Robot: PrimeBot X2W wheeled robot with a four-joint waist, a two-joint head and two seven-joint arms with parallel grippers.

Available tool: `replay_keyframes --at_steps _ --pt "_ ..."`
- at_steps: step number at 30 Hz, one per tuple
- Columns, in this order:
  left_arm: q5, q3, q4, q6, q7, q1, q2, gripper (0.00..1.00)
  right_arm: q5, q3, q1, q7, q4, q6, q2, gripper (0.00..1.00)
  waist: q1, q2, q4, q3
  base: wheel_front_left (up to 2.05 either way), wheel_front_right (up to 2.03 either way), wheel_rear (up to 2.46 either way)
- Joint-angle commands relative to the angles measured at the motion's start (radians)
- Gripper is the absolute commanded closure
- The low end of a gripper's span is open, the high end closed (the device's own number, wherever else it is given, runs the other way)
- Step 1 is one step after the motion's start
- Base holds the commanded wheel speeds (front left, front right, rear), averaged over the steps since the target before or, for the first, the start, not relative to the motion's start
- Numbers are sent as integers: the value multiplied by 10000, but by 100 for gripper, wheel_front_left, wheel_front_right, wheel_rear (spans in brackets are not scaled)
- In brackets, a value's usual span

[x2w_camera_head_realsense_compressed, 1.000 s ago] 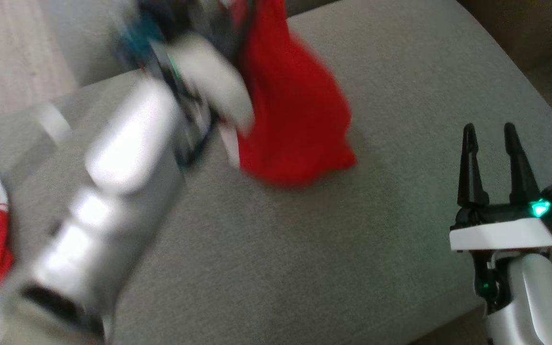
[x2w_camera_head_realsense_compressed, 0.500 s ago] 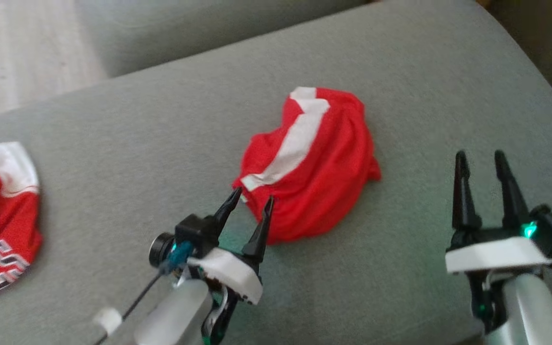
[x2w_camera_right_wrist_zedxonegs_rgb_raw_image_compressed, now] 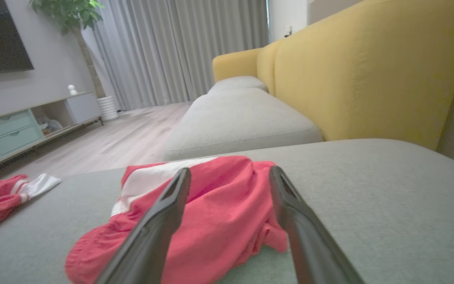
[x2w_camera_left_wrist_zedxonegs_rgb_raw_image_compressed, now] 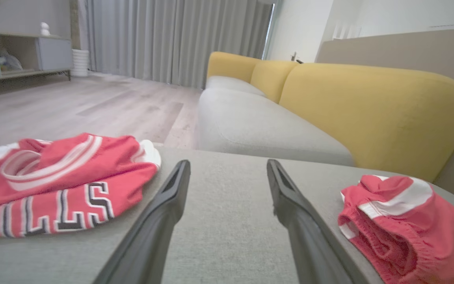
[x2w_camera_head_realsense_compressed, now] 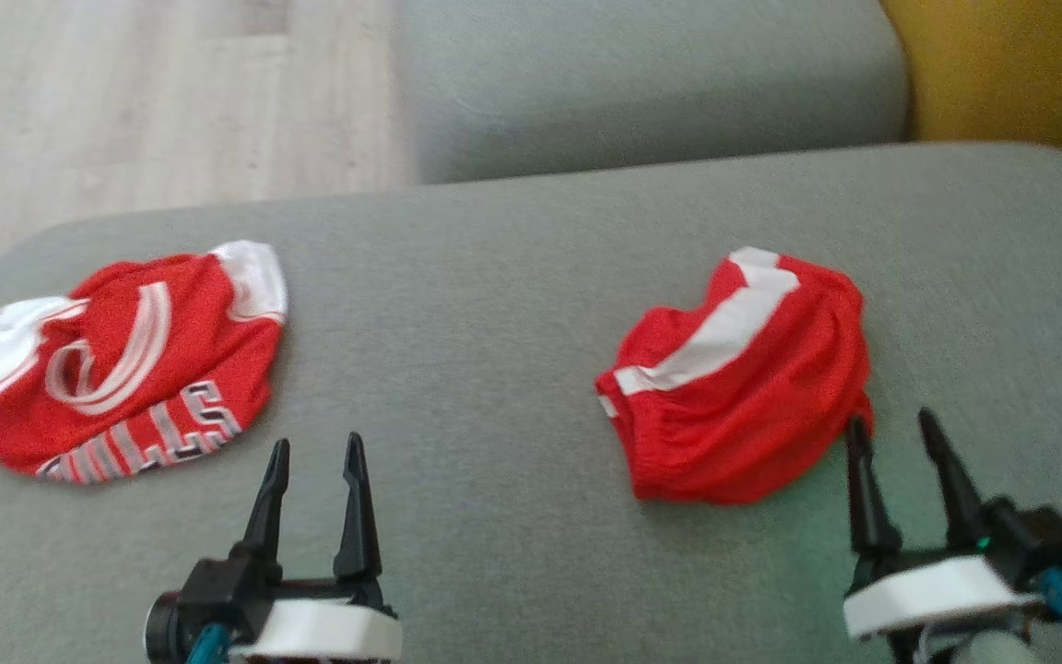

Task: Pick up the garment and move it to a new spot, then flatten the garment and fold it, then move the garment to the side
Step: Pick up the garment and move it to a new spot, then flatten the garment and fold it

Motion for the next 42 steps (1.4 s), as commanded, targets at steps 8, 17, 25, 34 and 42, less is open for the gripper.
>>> replay_keyframes --at_steps 8,17,25,34,42 --pt "1177 747 -1061 -678 -94 428 -165 0 -436 704 419 -53 -179 -7 -53 0 2 -1 733 -624 0 0 0" --pt "1578 755 -1067 -793 -95 577 -170 0 -443 801 578 -53 -242 -7 -53 0 2 -1 601 -749 0 0 0" --pt "1649 718 -855 -686 -95 596 -171 0 -402 887 573 -53 -240 -7 -53 0 2 -1 435 -823 0 0 0" --pt "1551 706 -740 -589 -95 633 -171 0 -397 896 557 -53 -253 -7 -53 0 2 -1 231 -825 0 0 0" --pt "1468 639 -595 -538 -95 631 -171 0 -410 931 528 -53 -276 -7 -53 0 2 -1 -20 -819 0 0 0"
